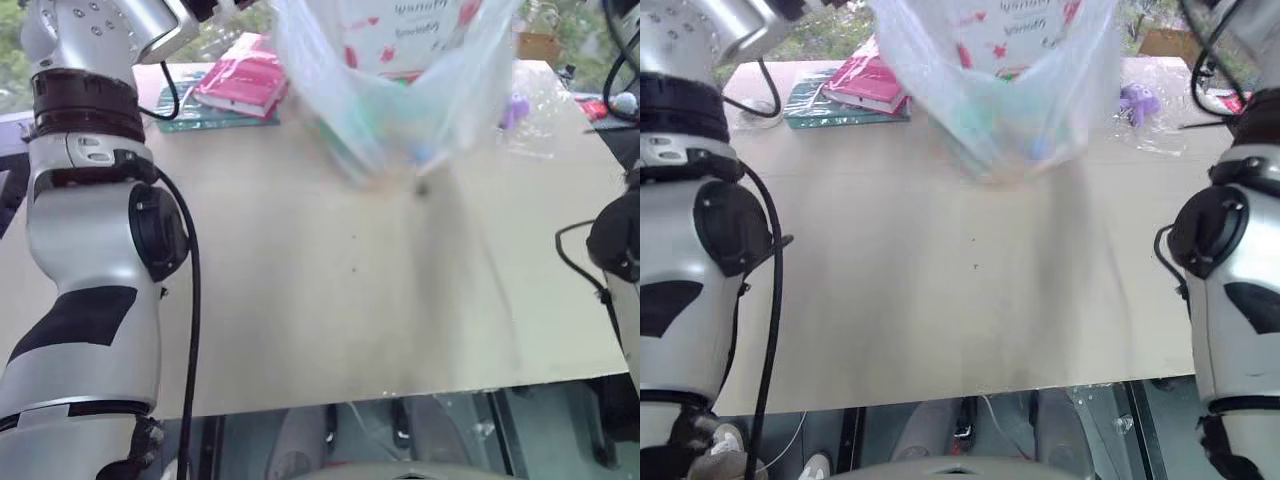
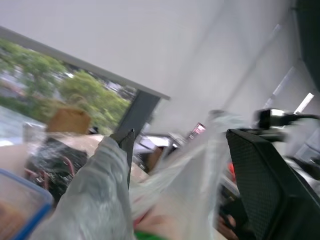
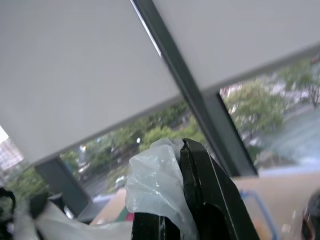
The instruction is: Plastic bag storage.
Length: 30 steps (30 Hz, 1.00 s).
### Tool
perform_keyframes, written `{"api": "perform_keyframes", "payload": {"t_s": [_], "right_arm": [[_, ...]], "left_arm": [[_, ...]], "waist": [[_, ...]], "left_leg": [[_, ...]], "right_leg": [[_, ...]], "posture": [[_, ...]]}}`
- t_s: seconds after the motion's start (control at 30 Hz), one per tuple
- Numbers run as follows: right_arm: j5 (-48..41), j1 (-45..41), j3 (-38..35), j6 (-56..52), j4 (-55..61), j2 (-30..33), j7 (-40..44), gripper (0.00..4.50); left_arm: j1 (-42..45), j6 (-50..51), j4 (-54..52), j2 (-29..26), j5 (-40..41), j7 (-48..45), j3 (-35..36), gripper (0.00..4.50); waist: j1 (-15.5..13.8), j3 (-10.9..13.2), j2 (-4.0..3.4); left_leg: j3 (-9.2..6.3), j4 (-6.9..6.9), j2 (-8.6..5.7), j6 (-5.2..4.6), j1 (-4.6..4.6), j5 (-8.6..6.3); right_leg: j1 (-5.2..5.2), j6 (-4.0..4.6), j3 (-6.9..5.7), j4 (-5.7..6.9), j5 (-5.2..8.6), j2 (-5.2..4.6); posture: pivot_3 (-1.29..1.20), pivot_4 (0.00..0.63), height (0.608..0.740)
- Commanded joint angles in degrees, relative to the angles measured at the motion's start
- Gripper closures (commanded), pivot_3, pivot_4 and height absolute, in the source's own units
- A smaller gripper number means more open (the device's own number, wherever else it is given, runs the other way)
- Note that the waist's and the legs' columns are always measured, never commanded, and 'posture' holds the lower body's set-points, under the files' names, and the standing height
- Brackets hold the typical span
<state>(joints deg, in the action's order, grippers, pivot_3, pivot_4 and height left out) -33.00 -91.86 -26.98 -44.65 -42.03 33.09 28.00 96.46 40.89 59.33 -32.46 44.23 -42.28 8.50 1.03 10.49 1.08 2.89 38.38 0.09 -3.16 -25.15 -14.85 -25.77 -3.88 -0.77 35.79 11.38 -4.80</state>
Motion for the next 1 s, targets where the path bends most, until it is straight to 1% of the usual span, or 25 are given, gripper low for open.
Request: {"api": "perform_keyframes", "payload": {"t_s": [0.03, 0.1, 0.17, 0.2, 0.27, 0.3, 0.33, 0.37, 0.4, 0.47, 0.5, 0.53, 0.63, 0.67, 0.7, 0.73, 0.77, 0.8, 0.83, 0.87, 0.9, 0.97, 1.0], "right_arm": [[-2.59, -3.35, -0.36, -1.55, 9.43, 3.72, 0.03, 4.5], [-4.6, -2.16, -0.88, -5.14, 15.06, 4.14, -1.32, 4.5], [-7.44, 1.33, -1.69, -10.33, 23.03, 3.96, -3.34, 4.5], [-10.81, 6.85, -2.42, -15.41, 31.78, 3.4, -4.92, 4.5], [-19.59, 22.49, -4.66, -25.2, 51.55, 0.33, -8.98, 4.5], [-23.69, 31.28, -5.47, -28.51, 60.38, -1.55, -11.0, 4.5], [-26.58, 37.68, -5.99, -30.29, 66.1, -3.31, -12.86, 4.5], [-27.92, 43.92, -5.56, -31.46, 70.95, -4.81, -14.77, 4.5], [-27.01, 51.58, -3.33, -32.02, 76.0, -5.35, -15.87, 4.5], [-23.61, 66.22, 1.23, -30.47, 82.94, -5.67, -16.22, 4.5], [-20.51, 73.22, 3.95, -28.8, 84.69, -4.94, -16.33, 4.5], [-17.77, 78.74, 6.26, -26.89, 85.82, -3.63, -15.99, 4.5], [-9.89, 89.33, 12.16, -19.46, 87.65, 0.99, -13.63, 4.5], [-8.01, 91.89, 13.38, -17.15, 87.72, 1.75, -12.92, 4.5], [-5.48, 93.98, 15.02, -14.71, 87.68, 2.78, -12.58, 4.5], [-3.08, 96.06, 16.56, -12.35, 87.63, 3.81, -12.14, 4.5], [-1.23, 97.55, 17.67, -10.41, 87.55, 4.53, -11.7, 4.5], [0.65, 98.44, 18.56, -8.58, 87.33, 5.06, -11.58, 4.5], [2.06, 98.76, 18.85, -7.52, 86.62, 5.33, -11.84, 4.5], [3.19, 98.89, 18.82, -6.11, 85.8, 5.36, -11.71, 4.5], [4.94, 99.14, 18.73, -4.07, 84.85, 5.46, -11.72, 4.24], [7.1, 99.55, 18.34, -0.86, 83.38, 5.4, -10.94, 3.65], [8.44, 100.04, 18.18, 0.75, 82.92, 5.96, -10.42, 3.05]], "left_arm": [[4.54, -4.42, 3.57, 0.18, -3.47, -3.1, 2.67, 1.46], [3.96, -3.72, 3.69, 0.78, -5.24, -5.54, 2.36, 1.46], [2.18, -1.86, 2.41, 1.26, -6.25, -8.05, 2.19, 1.46], [-0.88, -0.16, -0.49, 1.83, -7.19, -9.71, 0.66, 1.46], [-10.13, 3.78, -10.4, 3.43, -8.33, -11.62, -3.11, 1.46], [-15.49, 5.73, -16.96, 3.99, -8.22, -11.85, -4.56, 1.46], [-19.45, 7.29, -22.01, 4.29, -7.84, -11.52, -5.17, 1.46], [-23.33, 8.28, -26.91, 4.56, -7.58, -10.86, -5.38, 1.46], [-27.52, 9.33, -31.8, 4.96, -7.11, -9.72, -5.35, 1.46], [-36.51, 10.52, -41.98, 5.21, -7.21, -7.59, -6.16, 1.46], [-41.49, 10.44, -47.59, 5.07, -7.31, -6.89, -6.68, 1.46], [-45.59, 11.03, -52.48, 5.01, -7.05, -5.82, -6.68, 1.46], [-55.41, 9.74, -63.44, 4.53, -7.46, -4.32, -6.81, 1.46], [-58.44, 7.95, -66.03, 4.45, -7.98, -4.55, -6.89, 1.46], [-61.78, 4.16, -68.37, 3.97, -10.25, -4.71, -7.58, 1.46], [-64.69, 1.76, -69.75, 3.28, -11.79, -5.13, -8.04, 1.46], [-66.47, 0.91, -70.11, 2.66, -12.82, -5.11, -8.34, 1.46], [-67.81, -1.79, -69.46, 1.87, -14.67, -5.87, -9.0, 1.46], [-69.11, -4.48, -68.65, 1.36, -15.64, -6.83, -8.85, 1.46], [-69.63, -4.5, -67.76, 1.38, -14.62, -7.54, -7.92, 1.2], [-70.19, -4.9, -67.17, 1.47, -13.64, -8.3, -7.0, 0.91], [-71.57, -6.45, -66.91, 0.63, -13.73, -10.32, -7.15, 0.19], [-72.97, -8.63, -66.6, 0.02, -15.4, -10.64, -7.65, 0.0]], "waist": [[0.32, 0.02, -0.03], [1.1, 0.13, -0.22], [1.41, 0.16, -0.26], [1.45, 0.13, -0.3], [1.28, -0.07, -0.29], [1.22, -0.15, -0.32], [1.23, -0.09, -0.34], [1.17, -0.07, -0.34], [1.02, -0.06, -0.34], [0.83, -0.01, -0.35], [0.73, -0.05, -0.32], [0.57, -0.05, -0.32], [0.45, -0.05, -0.3], [0.46, -0.07, -0.28], [0.47, -0.1, -0.26], [0.42, -0.09, -0.24], [0.39, -0.12, -0.22], [0.33, -0.13, -0.22], [0.3, -0.17, -0.22], [0.29, -0.17, -0.21], [0.02, -0.17, -0.19], [-0.42, -0.21, -0.13], [-0.55, -0.22, -0.11]], "left_leg": [[0.0, -0.07, 0.0, 0.0, 0.0, 0.0], [0.05, -0.15, 0.02, 0.0, 0.0, 0.0], [0.07, -0.22, 0.01, -0.01, -0.02, -0.01], [0.05, -0.21, 0.03, -0.01, -0.02, -0.01], [0.01, -0.15, 0.09, -0.01, 0.07, -0.01], [-0.07, -0.15, 0.26, -0.02, 0.3, -0.01], [-0.05, -0.1, 0.29, -0.02, 0.43, -0.01], [-0.09, 0.07, 0.29, -0.02, 0.35, -0.01], [-0.06, 0.15, 0.22, -0.02, 0.28, -0.01], [-0.1, 0.57, 0.21, -0.05, 0.25, -0.02], [-0.11, 0.72, 0.21, -0.05, 0.16, -0.02], [-0.11, 0.79, 0.21, -0.11, 0.28, -0.06], [0.07, 1.07, 0.15, -0.17, 0.43, -0.08], [0.08, 1.13, 0.15, -0.21, 0.49, -0.08], [0.1, 1.18, 0.19, -0.41, 0.62, -0.16], [0.12, 1.18, 0.22, -0.47, 0.94, -0.17], [0.13, 1.16, 0.25, -0.48, 1.47, -0.18], [0.13, 1.16, 0.29, -0.48, 1.62, -0.19], [0.12, 1.16, 0.3, -0.48, 1.64, -0.19], [0.14, 1.16, 0.3, -0.48, 1.67, -0.19], [0.16, 1.16, 0.31, -0.48, 1.67, -0.19], [0.14, 1.17, 0.3, -0.48, 1.55, -0.18], [0.14, 1.17, 0.29, -0.49, 1.5, -0.19]], "right_leg": [[-0.02, -0.03, -0.03, -0.05, 0.03, -0.01], [-0.08, -0.07, -0.11, -0.09, 0.09, -0.06], [-0.17, -0.09, -0.09, -0.07, 0.12, -0.1], [-0.18, -0.09, -0.11, -0.02, 0.13, -0.1], [-0.07, -0.07, -0.2, 0.06, 0.15, -0.11], [0.18, -0.07, -0.34, 0.14, 0.15, -0.13], [0.33, -0.05, -0.45, 0.16, 0.15, -0.18], [0.24, -0.04, -0.44, 0.44, 0.14, -0.25], [0.07, -0.04, -0.28, 0.67, 0.11, -0.34], [0.06, -0.04, -0.22, 1.01, 0.12, -0.37], [-0.01, -0.05, -0.18, 1.06, 0.11, -0.36], [0.09, -0.05, -0.13, 1.01, 0.11, -0.36], [0.16, -0.13, 0.15, 1.03, 0.0, -0.36], [0.23, -0.14, 0.17, 1.02, -0.08, -0.34], [0.36, -0.12, 0.19, 0.99, -0.16, -0.28], [0.63, -0.12, 0.2, 0.97, -0.17, -0.25], [1.13, -0.08, 0.19, 0.94, -0.11, -0.23], [1.28, 0.07, 0.17, 0.91, 0.02, -0.2], [1.29, -0.03, 0.17, 0.91, 0.09, -0.19], [1.3, -0.01, 0.2, 0.92, 0.08, -0.19], [1.3, 0.09, 0.21, 0.92, 0.02, -0.19], [1.22, 0.15, 0.2, 0.92, -0.02, -0.19], [1.18, 0.15, 0.2, 0.9, -0.03, -0.19]], "posture": [[0.0, 0.15, 0.74], [0.0, 0.15, 0.74], [0.0, 0.15, 0.74], [0.0, 0.15, 0.74], [0.0, 0.15, 0.74], [0.0, 0.15, 0.74], [0.0, 0.15, 0.74], [0.0, 0.15, 0.74], [0.0, 0.15, 0.74], [0.0, 0.15, 0.74], [0.0, 0.15, 0.74], [0.0, 0.15, 0.74], [0.0, 0.15, 0.74], [0.0, 0.15, 0.74], [0.0, 0.15, 0.74], [0.0, 0.15, 0.74], [0.0, 0.15, 0.74], [0.0, 0.15, 0.74], [0.0, 0.15, 0.74], [0.0, 0.15, 0.74], [0.0, 0.15, 0.74], [0.0, 0.15, 0.74], [0.0, 0.15, 0.74]]}}
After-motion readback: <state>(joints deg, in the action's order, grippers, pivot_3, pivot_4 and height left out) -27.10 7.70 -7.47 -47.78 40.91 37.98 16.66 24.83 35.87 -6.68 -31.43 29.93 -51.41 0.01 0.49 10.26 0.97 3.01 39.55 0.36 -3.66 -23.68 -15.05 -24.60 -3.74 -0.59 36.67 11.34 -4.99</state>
